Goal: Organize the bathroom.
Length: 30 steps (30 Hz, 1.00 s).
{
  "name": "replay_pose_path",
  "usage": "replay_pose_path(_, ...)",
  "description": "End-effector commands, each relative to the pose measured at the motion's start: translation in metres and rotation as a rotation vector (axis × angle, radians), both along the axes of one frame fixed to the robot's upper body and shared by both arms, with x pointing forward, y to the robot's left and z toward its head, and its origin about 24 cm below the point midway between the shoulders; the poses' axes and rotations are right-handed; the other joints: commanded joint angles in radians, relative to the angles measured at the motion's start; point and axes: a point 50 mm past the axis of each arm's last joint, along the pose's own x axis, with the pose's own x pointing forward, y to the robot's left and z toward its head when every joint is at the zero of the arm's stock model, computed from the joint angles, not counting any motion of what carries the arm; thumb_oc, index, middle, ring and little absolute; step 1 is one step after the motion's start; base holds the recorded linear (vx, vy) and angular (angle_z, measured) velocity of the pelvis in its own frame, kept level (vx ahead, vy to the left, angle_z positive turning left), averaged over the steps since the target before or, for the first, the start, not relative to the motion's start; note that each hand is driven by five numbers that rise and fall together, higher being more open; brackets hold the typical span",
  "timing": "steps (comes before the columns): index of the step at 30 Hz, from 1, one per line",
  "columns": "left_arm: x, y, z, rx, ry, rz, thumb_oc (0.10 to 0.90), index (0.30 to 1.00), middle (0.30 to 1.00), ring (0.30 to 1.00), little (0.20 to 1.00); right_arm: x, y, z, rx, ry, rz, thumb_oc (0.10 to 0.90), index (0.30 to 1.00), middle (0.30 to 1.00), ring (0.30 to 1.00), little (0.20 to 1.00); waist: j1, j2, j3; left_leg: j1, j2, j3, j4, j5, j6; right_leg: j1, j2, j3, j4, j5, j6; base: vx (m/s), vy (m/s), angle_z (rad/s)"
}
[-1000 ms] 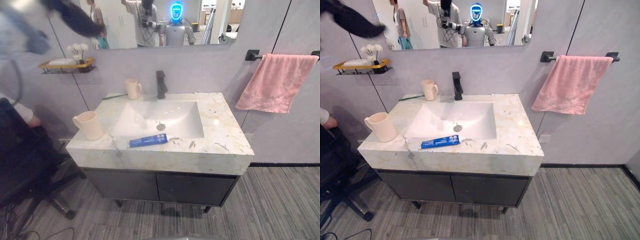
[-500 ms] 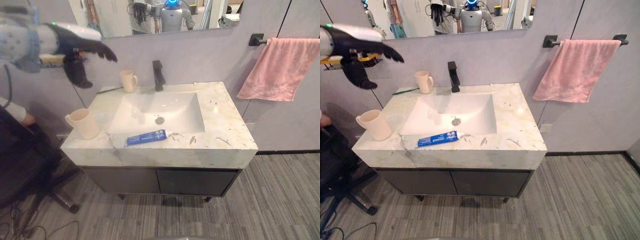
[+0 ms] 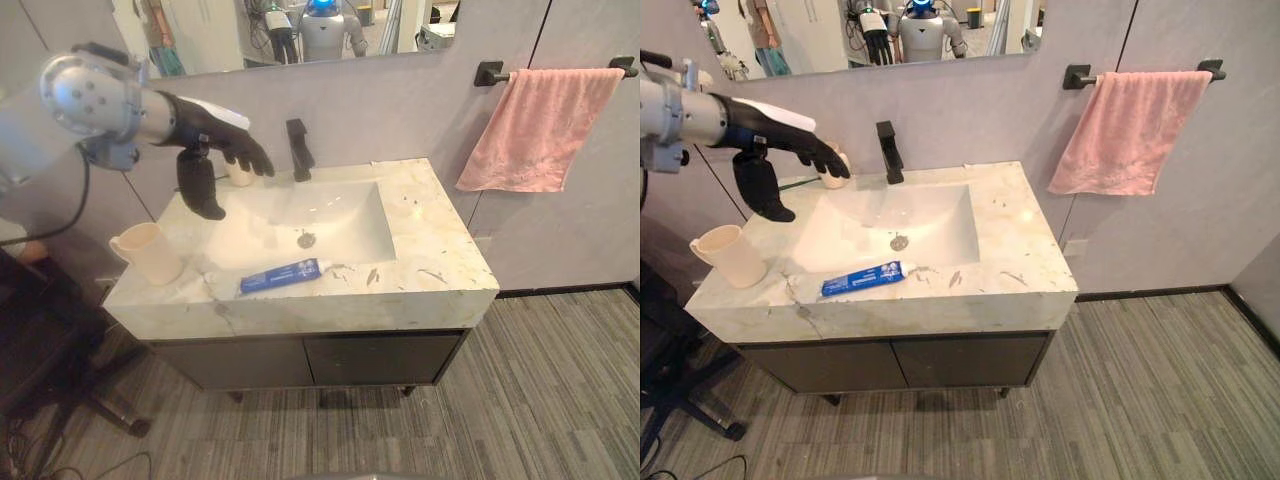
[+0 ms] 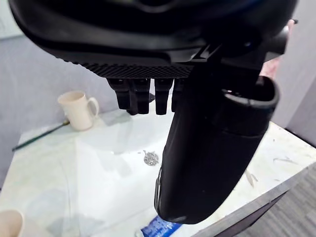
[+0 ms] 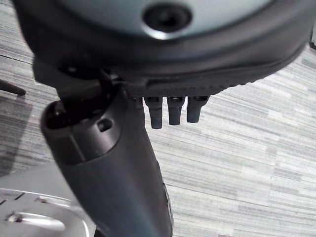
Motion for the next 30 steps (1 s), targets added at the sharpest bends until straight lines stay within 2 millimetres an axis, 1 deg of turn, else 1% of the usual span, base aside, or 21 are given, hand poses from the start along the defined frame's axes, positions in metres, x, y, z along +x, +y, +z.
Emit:
replay_pose_path(1, -0.006, 0.035, 0.045, -0.193, -0.113, 0.214, 0.800, 0.900, 0.900, 0.900, 0.900, -0.016, -0.018, 0.006, -0.066, 0.063, 0.013, 0.800, 0.900, 0.900, 0.900, 0.900, 0.006, 0.022, -0.005, 0.037, 0.050, 0.091, 0.003, 0.004, 0.022, -0.022, -0.036, -0.003, -0.007, 0.023, 0.067, 0.00, 0.000, 0.00)
replay_pose_path(4, -0.001, 0.048, 0.030, -0.300, -0.040, 0.270, 0.800, 0.900, 0.900, 0.900, 0.900, -0.016, -0.020, 0.007, -0.073, 0.060, 0.013, 0.800, 0.900, 0.900, 0.900, 0.900, 0.004, 0.023, 0.000, 0.035, 0.051, 0.092, 0.003, 0.009, 0.021, -0.023, -0.035, -0.001, -0.006, 0.022, 0.063, 0.00, 0.000, 0.00)
replay_pose_path(5, 0.000, 0.049, 0.028, -0.310, -0.034, 0.273, 0.800, 0.900, 0.900, 0.900, 0.900, -0.016, -0.020, 0.007, -0.074, 0.059, 0.014, 0.800, 0.900, 0.900, 0.900, 0.900, 0.004, 0.024, 0.000, 0.034, 0.051, 0.092, 0.003, 0.010, 0.021, -0.023, -0.035, -0.001, -0.006, 0.022, 0.063, 0.00, 0.000, 0.00)
replay_pose_path(6, 0.003, 0.053, 0.017, -0.390, 0.017, 0.308, 0.800, 0.900, 0.900, 0.900, 0.900, -0.016, -0.021, 0.007, -0.080, 0.055, 0.012, 0.800, 0.900, 0.900, 0.900, 0.900, 0.002, 0.023, 0.008, 0.032, 0.052, 0.092, 0.003, 0.013, 0.022, -0.025, -0.035, 0.001, -0.004, 0.022, 0.061, 0.00, 0.000, 0.00)
replay_pose_path(7, 0.003, 0.053, 0.016, -0.392, 0.018, 0.308, 0.800, 0.900, 0.900, 0.900, 0.900, -0.016, -0.022, 0.008, -0.082, 0.055, 0.012, 0.800, 0.900, 0.900, 0.900, 0.900, 0.002, 0.025, 0.007, 0.032, 0.052, 0.092, 0.003, 0.013, 0.022, -0.025, -0.035, 0.001, -0.004, 0.022, 0.061, 0.00, 0.000, 0.00)
replay_pose_path(9, 0.008, 0.053, 0.004, -0.484, 0.042, 0.328, 0.800, 0.900, 0.900, 0.900, 0.900, -0.016, -0.021, 0.007, -0.087, 0.051, 0.012, 0.800, 0.900, 0.900, 0.900, 0.900, 0.000, 0.022, 0.016, 0.028, 0.052, 0.093, 0.003, 0.017, 0.021, -0.028, -0.035, 0.001, -0.003, 0.021, 0.058, 0.00, 0.000, 0.00)
replay_pose_path(14, 0.014, 0.050, -0.010, -0.589, 0.038, 0.345, 0.800, 0.900, 0.900, 0.900, 0.900, -0.017, -0.021, 0.007, -0.093, 0.047, 0.016, 0.800, 0.900, 0.900, 0.900, 0.900, -0.005, 0.016, 0.028, 0.022, 0.054, 0.094, 0.003, 0.022, 0.020, -0.032, -0.036, -0.001, 0.000, 0.020, 0.054, 0.00, 0.000, 0.00)
replay_pose_path(20, 0.019, 0.046, -0.016, -0.584, 0.021, 0.340, 0.800, 0.900, 0.900, 0.900, 0.900, -0.016, -0.021, 0.007, -0.099, 0.044, 0.020, 0.800, 0.900, 0.900, 0.900, 0.900, -0.012, 0.012, 0.036, 0.020, 0.056, 0.098, 0.003, 0.023, 0.020, -0.036, -0.037, -0.001, 0.002, 0.019, 0.052, 0.00, 0.000, 0.00)
replay_pose_path(25, 0.021, 0.041, -0.014, -0.569, -0.014, 0.315, 0.800, 0.900, 0.900, 0.900, 0.900, -0.012, -0.021, 0.007, -0.095, 0.035, 0.022, 0.800, 0.900, 0.900, 0.900, 0.900, -0.015, 0.012, 0.039, 0.020, 0.055, 0.100, 0.003, 0.021, 0.020, -0.037, -0.038, 0.001, 0.001, 0.019, 0.052, 0.00, 0.000, -0.01)
replay_pose_path(30, 0.022, 0.036, -0.015, -0.541, -0.004, 0.302, 0.800, 0.900, 0.900, 0.900, 0.900, -0.011, -0.017, 0.006, -0.088, 0.032, 0.021, 0.800, 0.900, 0.900, 0.900, 0.900, -0.017, 0.013, 0.037, 0.023, 0.054, 0.102, 0.003, 0.020, 0.021, -0.035, -0.039, 0.000, 0.003, 0.018, 0.052, 0.00, 0.000, 0.00)
